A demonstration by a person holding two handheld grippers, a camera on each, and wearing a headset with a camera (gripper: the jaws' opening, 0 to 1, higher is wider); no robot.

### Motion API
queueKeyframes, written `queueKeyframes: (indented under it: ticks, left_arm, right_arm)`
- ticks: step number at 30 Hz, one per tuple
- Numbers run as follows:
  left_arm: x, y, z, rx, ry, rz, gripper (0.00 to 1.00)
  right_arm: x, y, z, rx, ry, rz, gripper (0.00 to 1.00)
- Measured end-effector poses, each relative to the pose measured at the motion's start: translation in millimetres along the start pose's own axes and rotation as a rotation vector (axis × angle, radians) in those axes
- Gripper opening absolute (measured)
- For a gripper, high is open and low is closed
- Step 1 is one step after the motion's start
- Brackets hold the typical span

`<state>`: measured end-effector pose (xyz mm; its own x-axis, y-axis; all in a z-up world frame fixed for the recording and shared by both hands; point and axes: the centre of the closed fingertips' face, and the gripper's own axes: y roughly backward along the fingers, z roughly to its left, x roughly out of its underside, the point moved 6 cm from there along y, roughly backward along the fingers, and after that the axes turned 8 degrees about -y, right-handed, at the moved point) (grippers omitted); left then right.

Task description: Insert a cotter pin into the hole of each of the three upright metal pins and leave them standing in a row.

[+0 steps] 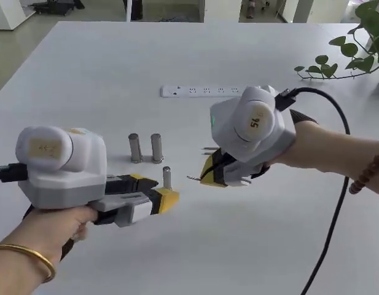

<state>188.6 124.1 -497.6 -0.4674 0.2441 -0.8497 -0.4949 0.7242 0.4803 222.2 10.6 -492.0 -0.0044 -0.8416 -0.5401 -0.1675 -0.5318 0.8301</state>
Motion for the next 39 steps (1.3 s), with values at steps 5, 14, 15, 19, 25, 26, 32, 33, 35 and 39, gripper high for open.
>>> queueKeyframes:
  ticks: [5,14,15,19,25,26,32,33,35,39]
  left_arm:
    - [1.1,-2.0,-6.9,0.033,0.045,0.003,0.22]
    - [-0.8,-3.4,-12.8,0.082,0.148,-0.036,0.15]
    - [-1.0,-3.5,-12.9,0.086,0.158,-0.038,0.15]
    - [-1.3,-3.6,-13.0,0.100,0.193,-0.048,0.14]
    - [-3.2,-3.9,-15.5,0.136,0.259,-0.080,0.10]
    - [-3.4,-3.9,-15.6,0.138,0.268,-0.085,0.08]
    - [-1.9,-4.4,-16.9,0.141,0.263,-0.084,0.03]
    - [-1.6,-4.5,-17.1,0.142,0.262,-0.083,0.02]
    - [-0.9,-5.0,-16.8,0.137,0.261,-0.084,0.01]
    - [-0.9,-5.1,-17.6,0.142,0.265,-0.088,0.01]
  right_arm:
    - [-9.5,2.2,10.0,-0.024,0.041,-0.034,0.00]
    - [-17.3,5.2,16.7,-0.036,0.074,-0.059,0.00]
    - [-17.7,5.5,17.2,-0.035,0.082,-0.059,0.00]
    - [-18.8,6.9,19.5,-0.040,0.092,-0.065,0.00]
    - [-20.6,7.6,22.7,-0.040,0.119,-0.076,0.00]
    - [-20.6,7.7,24.0,-0.044,0.129,-0.077,0.00]
    - [-20.3,8.1,24.9,-0.034,0.140,-0.076,0.00]
    - [-20.3,8.2,25.1,-0.035,0.139,-0.076,0.00]
    - [-20.0,8.3,25.5,-0.035,0.147,-0.071,0.00]
    - [-19.9,8.2,26.8,-0.038,0.149,-0.070,0.00]
